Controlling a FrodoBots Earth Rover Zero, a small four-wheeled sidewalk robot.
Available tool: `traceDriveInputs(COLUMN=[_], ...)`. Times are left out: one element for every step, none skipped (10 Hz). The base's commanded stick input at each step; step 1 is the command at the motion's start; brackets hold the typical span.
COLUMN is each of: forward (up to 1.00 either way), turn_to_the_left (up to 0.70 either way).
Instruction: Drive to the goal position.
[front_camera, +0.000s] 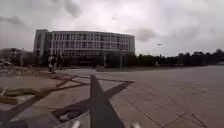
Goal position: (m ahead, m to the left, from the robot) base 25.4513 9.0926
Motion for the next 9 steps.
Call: traceDriveInputs(forward=[0.70,0.70,0.70,0.70,0.70,0.70,0.70,0.70,0.70], turn_to_the_left=[0.00,0.00,0.00,0.00,0.00,0.00,0.00,0.00,0.00])
